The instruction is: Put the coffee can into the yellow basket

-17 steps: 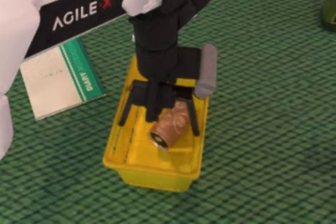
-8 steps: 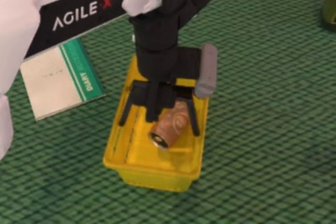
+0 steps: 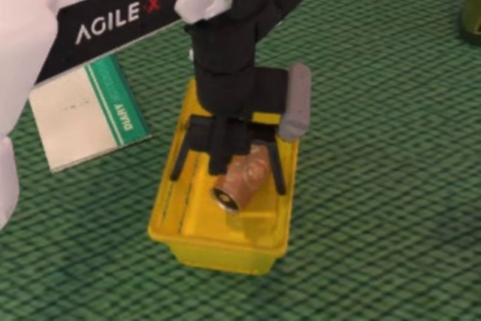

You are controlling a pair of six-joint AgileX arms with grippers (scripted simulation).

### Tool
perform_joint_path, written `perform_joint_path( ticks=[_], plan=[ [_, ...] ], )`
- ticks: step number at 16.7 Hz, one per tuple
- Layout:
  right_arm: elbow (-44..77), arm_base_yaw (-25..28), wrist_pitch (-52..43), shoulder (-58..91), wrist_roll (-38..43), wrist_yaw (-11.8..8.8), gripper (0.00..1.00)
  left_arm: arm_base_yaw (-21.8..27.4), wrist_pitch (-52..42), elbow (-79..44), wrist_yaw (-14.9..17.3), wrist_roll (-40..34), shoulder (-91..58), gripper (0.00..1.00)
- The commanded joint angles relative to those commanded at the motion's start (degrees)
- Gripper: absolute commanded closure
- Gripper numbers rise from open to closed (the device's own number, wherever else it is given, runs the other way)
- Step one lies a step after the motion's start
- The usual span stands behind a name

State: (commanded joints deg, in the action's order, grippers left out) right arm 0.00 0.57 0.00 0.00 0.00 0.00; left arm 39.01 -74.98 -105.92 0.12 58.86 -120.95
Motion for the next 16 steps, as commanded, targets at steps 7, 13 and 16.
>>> perform_joint_path(
  ticks=[7,13,16],
  plan=[
    [0.00,0.00,0.00,0.00,0.00,0.00,0.00,0.00,0.00,0.00,0.00,0.00,0.00,1.00],
    [0.00,0.00,0.00,0.00,0.00,0.00,0.00,-2.01,-6.54,-4.90,-0.06,1.39,1.18,1.00],
    [0.00,0.00,0.00,0.00,0.00,0.00,0.00,-3.31,-10.16,-7.90,0.00,2.20,2.16,1.00]
  ],
)
